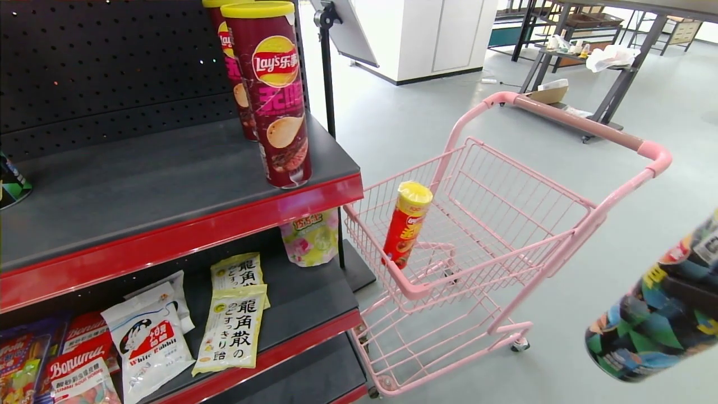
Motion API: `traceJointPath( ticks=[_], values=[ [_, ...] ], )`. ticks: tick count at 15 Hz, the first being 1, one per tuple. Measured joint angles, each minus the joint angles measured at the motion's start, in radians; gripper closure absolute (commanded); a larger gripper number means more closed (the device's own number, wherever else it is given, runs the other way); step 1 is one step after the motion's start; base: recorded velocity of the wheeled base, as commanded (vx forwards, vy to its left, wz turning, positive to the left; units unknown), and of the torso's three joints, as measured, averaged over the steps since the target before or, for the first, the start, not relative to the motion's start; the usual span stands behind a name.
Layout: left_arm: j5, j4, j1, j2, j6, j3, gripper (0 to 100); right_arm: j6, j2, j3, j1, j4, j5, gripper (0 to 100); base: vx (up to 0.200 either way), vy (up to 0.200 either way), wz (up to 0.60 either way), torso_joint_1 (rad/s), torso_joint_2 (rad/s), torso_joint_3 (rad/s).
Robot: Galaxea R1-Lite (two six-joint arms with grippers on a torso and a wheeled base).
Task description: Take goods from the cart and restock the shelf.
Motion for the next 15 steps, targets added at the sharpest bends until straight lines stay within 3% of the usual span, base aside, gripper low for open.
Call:
traceJointPath(
  ticks=[4,15],
  values=[
    [0.000,0.000,0.000,0.000,0.000,0.000,0,-0.028,-0.222,0.093,-0.041,0.156,-0.040,100,0.000,0.000,0.00,0.000,0.00,0.000],
    [0.000,0.000,0.000,0.000,-0.004,0.000,0,-0.064,-0.350,0.153,-0.051,0.162,-0.045,100,0.000,0.000,0.00,0.002,-0.01,-0.004]
  ],
)
